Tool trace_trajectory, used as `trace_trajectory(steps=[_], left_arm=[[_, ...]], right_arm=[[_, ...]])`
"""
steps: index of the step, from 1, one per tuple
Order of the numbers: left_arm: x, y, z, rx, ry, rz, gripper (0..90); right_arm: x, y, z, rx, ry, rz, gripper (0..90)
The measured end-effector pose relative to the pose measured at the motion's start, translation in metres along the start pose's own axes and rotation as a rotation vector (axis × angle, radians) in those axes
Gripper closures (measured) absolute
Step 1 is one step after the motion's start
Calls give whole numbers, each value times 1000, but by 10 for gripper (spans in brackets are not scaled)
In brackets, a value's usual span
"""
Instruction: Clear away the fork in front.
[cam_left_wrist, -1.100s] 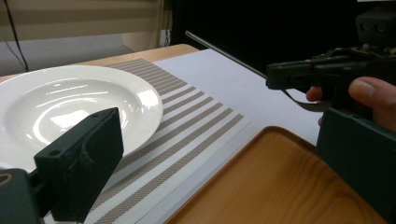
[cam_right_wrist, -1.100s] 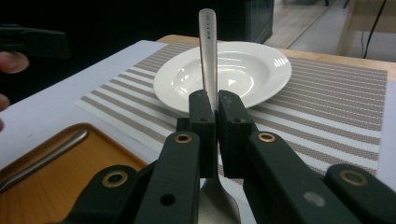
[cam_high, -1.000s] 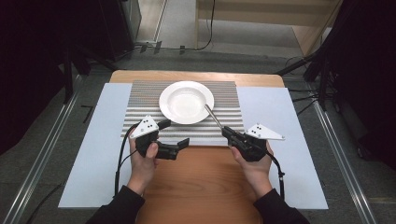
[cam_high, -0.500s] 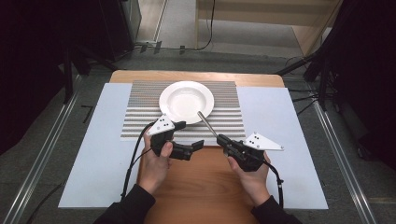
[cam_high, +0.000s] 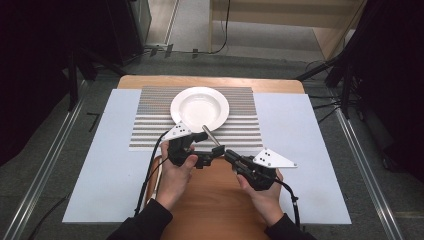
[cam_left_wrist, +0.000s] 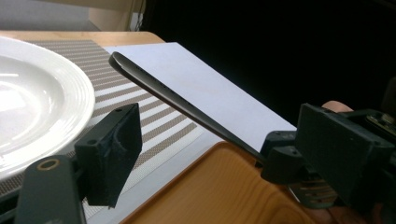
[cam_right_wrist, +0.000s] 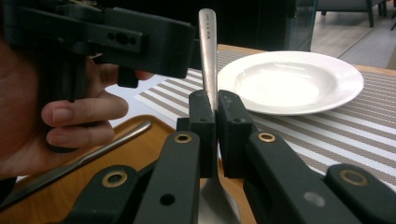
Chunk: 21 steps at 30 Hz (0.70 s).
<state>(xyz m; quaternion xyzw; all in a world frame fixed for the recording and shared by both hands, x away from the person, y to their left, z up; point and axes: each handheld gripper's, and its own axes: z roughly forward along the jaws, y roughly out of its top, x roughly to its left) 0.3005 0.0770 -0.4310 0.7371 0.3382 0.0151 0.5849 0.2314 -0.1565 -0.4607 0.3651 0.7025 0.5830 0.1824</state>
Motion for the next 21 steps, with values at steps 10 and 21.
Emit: trace_trajectory(steps=[10, 21], left_arm=[[2, 0, 0, -14, 18, -82, 392], [9, -7, 0, -12, 27, -135, 588]], right_arm=[[5, -3, 3, 4, -13, -19, 841], [10, -4, 5, 13, -25, -40, 840]])
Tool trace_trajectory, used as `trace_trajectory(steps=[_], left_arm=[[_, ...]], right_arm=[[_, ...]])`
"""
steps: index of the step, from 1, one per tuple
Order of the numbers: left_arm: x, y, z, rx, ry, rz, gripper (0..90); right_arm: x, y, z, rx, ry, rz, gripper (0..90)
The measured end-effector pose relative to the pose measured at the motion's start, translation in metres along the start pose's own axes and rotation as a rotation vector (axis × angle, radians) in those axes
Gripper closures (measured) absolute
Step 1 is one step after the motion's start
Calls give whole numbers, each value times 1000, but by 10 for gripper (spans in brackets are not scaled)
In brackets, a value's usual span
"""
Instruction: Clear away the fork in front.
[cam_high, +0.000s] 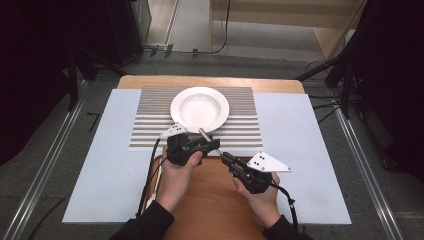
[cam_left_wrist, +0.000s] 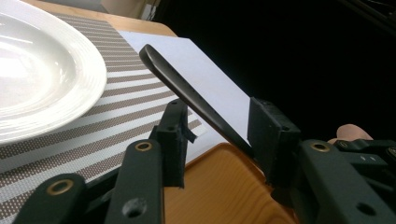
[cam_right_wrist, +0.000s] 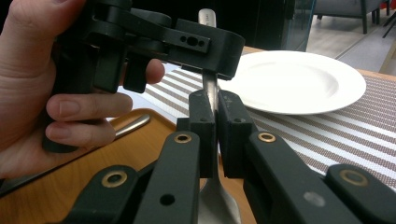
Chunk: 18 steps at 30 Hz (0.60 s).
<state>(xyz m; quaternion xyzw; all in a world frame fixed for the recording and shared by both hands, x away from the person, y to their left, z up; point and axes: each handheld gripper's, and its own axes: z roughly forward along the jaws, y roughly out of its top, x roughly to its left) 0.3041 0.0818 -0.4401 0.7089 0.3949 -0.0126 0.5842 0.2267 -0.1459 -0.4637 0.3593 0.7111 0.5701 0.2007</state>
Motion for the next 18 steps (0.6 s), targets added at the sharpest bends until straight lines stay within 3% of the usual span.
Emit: trace_trajectory(steps=[4, 8, 9, 10, 12, 14, 18], left_arm=[[-1, 1, 1, -3, -16, -4, 668], [-2, 4, -2, -22, -111, -33, 791], [-4, 4, -2, -22, -97, -19, 842], [-7, 5, -3, -22, -37, 15, 848], [-1, 5, -6, -32, -83, -7, 856], [1, 6, -10, -38, -75, -2, 856], [5, 7, -20, -46, -82, 7, 856]], right_arm=[[2, 0, 0, 1, -2, -5, 840], [4, -1, 2, 3, -19, -23, 837], [5, -2, 4, 6, -27, -26, 848], [5, -3, 5, 9, -22, -33, 837], [5, -3, 6, 4, -25, -44, 664], [3, -2, 6, 3, -21, -56, 529], [-11, -3, 4, -31, -41, -41, 415]])
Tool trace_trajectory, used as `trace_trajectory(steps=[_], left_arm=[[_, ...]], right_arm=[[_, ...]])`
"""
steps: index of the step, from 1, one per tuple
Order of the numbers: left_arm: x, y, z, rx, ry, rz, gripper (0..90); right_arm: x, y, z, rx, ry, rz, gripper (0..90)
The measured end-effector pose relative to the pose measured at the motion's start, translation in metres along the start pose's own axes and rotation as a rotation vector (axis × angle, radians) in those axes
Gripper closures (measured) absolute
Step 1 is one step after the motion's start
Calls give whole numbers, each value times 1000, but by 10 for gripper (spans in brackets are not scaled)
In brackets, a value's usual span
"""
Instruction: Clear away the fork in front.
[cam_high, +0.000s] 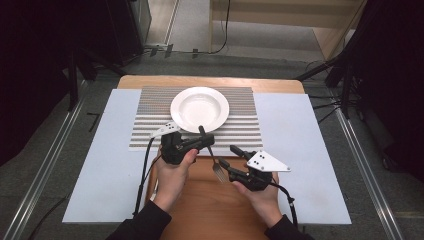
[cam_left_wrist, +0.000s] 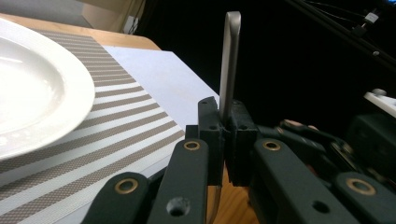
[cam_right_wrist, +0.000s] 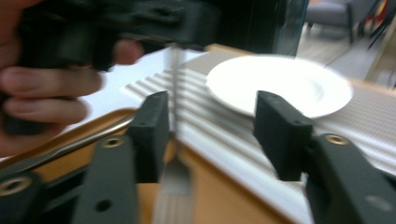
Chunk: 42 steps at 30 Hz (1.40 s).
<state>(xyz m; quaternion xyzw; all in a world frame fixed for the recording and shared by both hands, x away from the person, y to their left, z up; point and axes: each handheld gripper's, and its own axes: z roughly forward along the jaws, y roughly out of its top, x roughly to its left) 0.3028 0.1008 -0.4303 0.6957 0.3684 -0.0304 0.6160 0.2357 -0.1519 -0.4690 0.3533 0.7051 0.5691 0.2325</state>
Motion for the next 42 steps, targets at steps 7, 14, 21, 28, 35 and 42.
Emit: trace_trajectory(steps=[7, 14, 21, 28, 35, 42], left_arm=[[3, -2, -13, 15, 23, 49, 856], [9, -6, -23, 8, 21, 49, 856], [14, -9, -35, 14, 20, 44, 857], [18, -13, -46, 32, 21, 30, 857], [21, -20, -57, 52, 14, 20, 857], [24, -29, -67, 62, 1, 3, 857]], right_arm=[[-23, -1, -18, 23, -77, 22, 166], [-47, -6, -38, -1, -134, 67, 0], [-67, -13, -55, 2, -173, 85, 0], [-87, -22, -70, 26, -242, 112, 0], [-101, -32, -87, 31, -276, 110, 0], [-112, -43, -104, 38, -302, 110, 0]])
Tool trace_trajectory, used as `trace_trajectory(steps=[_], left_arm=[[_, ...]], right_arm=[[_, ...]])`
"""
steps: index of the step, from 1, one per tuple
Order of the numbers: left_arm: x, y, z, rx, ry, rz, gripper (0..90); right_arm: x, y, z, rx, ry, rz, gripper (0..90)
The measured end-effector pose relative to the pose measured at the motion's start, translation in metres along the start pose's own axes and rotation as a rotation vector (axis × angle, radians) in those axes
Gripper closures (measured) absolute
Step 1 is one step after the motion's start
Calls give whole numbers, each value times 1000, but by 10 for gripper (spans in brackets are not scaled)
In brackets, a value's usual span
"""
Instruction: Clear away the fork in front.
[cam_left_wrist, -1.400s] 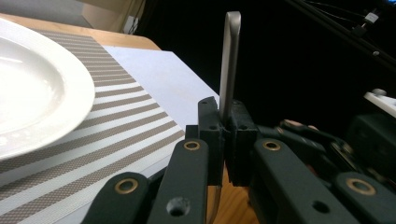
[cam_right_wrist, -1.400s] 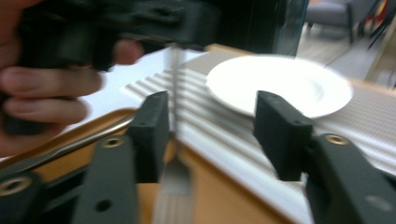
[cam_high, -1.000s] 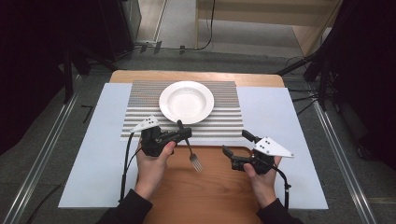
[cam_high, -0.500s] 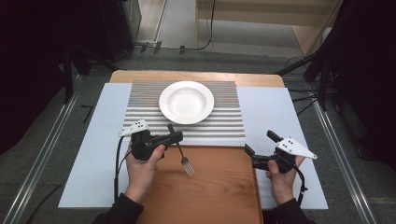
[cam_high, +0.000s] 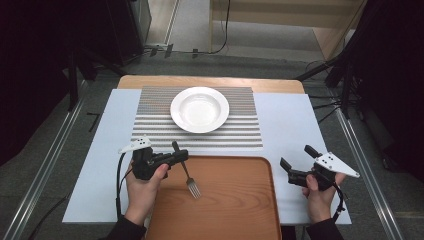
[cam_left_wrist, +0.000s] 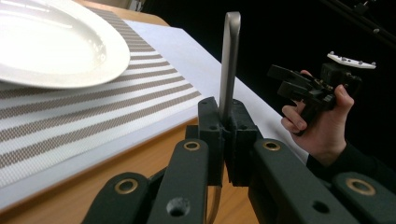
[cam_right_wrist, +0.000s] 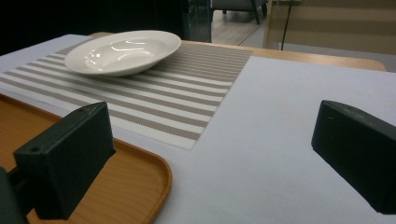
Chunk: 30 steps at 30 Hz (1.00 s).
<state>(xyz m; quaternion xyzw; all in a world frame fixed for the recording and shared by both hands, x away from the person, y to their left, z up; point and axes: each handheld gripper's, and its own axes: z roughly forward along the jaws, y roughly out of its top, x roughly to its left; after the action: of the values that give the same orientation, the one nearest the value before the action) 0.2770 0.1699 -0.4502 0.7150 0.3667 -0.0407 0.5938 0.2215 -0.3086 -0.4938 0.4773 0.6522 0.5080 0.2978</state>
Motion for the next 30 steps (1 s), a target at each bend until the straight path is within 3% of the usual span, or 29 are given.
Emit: trace_trajectory(steps=[5, 9, 15, 20, 27, 30], left_arm=[[3, -8, -7, 13, -15, -17, 857], [6, -15, -14, 17, -22, -35, 857], [8, -20, -24, 20, -31, -55, 857], [11, -26, -30, 28, -59, -96, 857], [12, -32, -32, 97, -84, -113, 857], [15, -34, -29, 126, -100, -139, 857]], right_arm=[[-9, -7, -8, 6, -30, -14, 0], [-19, -13, -15, 4, -39, 13, 0], [-26, -20, -25, 12, -59, 3, 0], [-33, -23, -31, 11, -68, 17, 0], [-37, -24, -33, 4, -86, 15, 0], [-39, -25, -32, 0, -88, 14, 0]])
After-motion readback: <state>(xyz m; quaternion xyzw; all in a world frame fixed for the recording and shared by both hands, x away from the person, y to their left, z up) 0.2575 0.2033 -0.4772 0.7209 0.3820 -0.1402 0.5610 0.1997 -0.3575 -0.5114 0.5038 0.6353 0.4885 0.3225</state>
